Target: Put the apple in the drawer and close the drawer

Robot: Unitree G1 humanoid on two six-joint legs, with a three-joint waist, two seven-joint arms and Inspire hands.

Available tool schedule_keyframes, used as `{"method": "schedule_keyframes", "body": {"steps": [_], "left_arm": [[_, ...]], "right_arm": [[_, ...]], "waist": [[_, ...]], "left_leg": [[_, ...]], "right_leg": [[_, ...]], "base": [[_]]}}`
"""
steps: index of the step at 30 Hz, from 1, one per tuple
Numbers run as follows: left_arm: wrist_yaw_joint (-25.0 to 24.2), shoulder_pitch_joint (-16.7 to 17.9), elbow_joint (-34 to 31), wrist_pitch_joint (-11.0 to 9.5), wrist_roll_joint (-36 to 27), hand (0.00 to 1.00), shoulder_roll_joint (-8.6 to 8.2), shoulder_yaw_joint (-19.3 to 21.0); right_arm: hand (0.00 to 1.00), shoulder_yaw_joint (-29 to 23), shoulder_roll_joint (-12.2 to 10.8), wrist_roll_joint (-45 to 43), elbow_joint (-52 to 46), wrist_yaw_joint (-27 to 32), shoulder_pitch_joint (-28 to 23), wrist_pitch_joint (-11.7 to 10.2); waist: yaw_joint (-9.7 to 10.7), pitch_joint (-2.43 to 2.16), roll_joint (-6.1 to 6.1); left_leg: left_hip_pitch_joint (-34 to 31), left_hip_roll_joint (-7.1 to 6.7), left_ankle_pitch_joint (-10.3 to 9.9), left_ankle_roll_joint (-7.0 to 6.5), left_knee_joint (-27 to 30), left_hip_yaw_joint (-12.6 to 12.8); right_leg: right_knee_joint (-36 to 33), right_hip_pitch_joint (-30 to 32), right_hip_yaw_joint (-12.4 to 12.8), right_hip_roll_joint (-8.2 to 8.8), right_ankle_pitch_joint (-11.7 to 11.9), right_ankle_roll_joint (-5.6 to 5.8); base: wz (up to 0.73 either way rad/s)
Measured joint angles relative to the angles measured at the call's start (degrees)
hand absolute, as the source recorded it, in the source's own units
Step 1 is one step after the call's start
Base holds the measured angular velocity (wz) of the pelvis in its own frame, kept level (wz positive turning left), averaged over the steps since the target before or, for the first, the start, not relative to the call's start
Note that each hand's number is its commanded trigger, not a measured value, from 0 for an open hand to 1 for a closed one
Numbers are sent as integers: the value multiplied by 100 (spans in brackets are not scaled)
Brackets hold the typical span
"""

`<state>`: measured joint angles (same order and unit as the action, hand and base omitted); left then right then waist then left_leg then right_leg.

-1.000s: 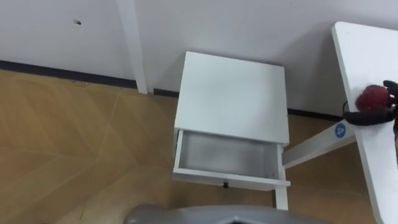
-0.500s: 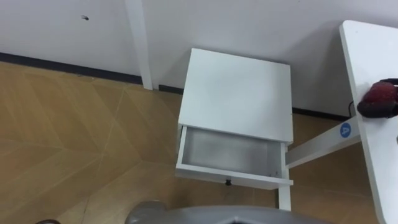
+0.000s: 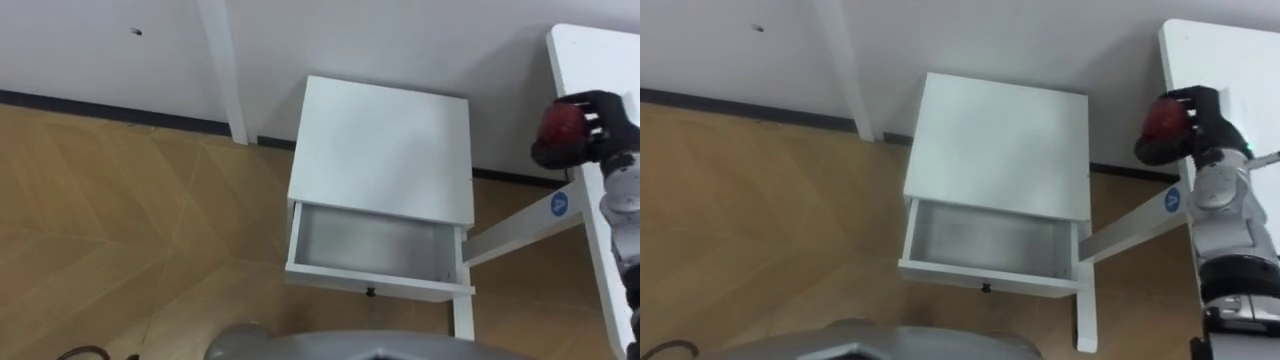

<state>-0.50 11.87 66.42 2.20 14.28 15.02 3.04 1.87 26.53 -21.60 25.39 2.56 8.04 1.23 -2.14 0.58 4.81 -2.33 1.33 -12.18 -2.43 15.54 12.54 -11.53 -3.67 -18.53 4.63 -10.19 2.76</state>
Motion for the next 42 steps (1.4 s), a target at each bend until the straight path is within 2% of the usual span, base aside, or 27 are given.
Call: {"method": "schedule_keyframes", "body": {"steps": [2,3,6,9,17,20,21,27,31,37,38,39,40,41,42], "left_arm": [[30,-120,1,-12,7,0,-9,-128],[71,-201,5,-23,5,0,-27,-157],[180,-283,-13,-19,33,0,-80,-219],[216,-300,1,12,38,0,-119,-230],[207,-426,-1,93,216,0,-210,-217],[211,-517,6,154,213,0,-246,-215],[213,-534,17,156,200,0,-259,-219],[247,-611,5,142,93,0,-305,-225],[268,-608,13,125,90,0,-304,-269],[380,-584,57,110,84,0,-304,-465],[381,-583,57,110,84,0,-304,-465],[381,-582,57,110,84,0,-304,-466],[382,-584,53,111,85,0,-303,-485],[382,-584,52,111,86,0,-302,-501],[381,-596,48,111,87,0,-303,-529]], "right_arm": [[100,257,-32,-54,-459,-148,-29,-89],[100,375,-103,-106,-641,-215,-29,-137],[100,483,-477,-412,-950,-434,-33,-145],[100,597,-659,-475,-1146,-778,-47,-138],[100,762,-684,-587,-1355,-1165,-148,-82],[100,867,-851,-750,-1436,-1380,-221,13],[100,905,-925,-789,-1441,-1442,-252,13],[100,1231,-989,-1006,-1513,-1784,-451,102],[100,1273,-1041,-1047,-1530,-2009,-513,139],[100,1280,-1073,-1047,-1529,-2029,-613,139],[94,1280,-1074,-1047,-1529,-2029,-629,139],[75,1281,-1075,-1046,-1529,-2029,-664,139],[11,1292,-1076,-1041,-1520,-2030,-705,139],[0,1314,-1076,-1040,-1494,-2031,-709,139],[0,1344,-1081,-1043,-1473,-2060,-725,140]], "waist": [[-22,1,5],[-97,-1,6],[-162,-5,11],[-166,-1,1],[-301,-10,-18],[-310,-9,-39],[-306,-14,-64],[-302,-51,-193],[-298,-44,-192],[-303,-16,-170],[-302,-8,-169],[-313,3,-170],[-317,10,-167],[-315,11,-166],[-311,13,-164]], "left_leg": [[-5,-7,-1,-1,-1,-14],[-5,-10,-1,-2,-1,-24],[-13,-11,-1,-2,-5,-42],[-46,-11,-2,-2,-20,-53],[-95,-15,1,-5,0,-54],[-101,-16,1,-5,1,-53],[-101,-18,1,-5,3,-49],[-97,-22,2,-7,-14,-17],[-95,-25,2,-8,-20,-12],[-97,-28,2,-8,-29,-21],[-99,-28,2,-7,-30,-23],[-105,-27,2,-7,-35,-24],[-106,-26,2,-7,-37,-24],[-106,-26,2,-7,-41,-25],[-107,-26,1,-7,-51,-25]], "right_leg": [[1,-8,-28,6,0,0],[0,-15,-14,8,0,0],[8,-18,-17,8,0,0],[12,10,-10,7,0,1],[15,66,83,6,0,1],[36,67,103,1,0,1],[58,58,109,-1,0,0],[77,48,116,-1,0,1],[71,49,122,0,0,0],[76,49,120,1,0,1],[77,50,119,1,0,1],[78,58,118,0,0,1],[78,63,116,-1,0,1],[79,67,116,-1,0,1],[83,71,110,-1,0,1]], "base": [[6],[4],[5],[3],[0],[-1],[-4],[-1],[0],[0],[0],[0],[0],[0],[0]]}}
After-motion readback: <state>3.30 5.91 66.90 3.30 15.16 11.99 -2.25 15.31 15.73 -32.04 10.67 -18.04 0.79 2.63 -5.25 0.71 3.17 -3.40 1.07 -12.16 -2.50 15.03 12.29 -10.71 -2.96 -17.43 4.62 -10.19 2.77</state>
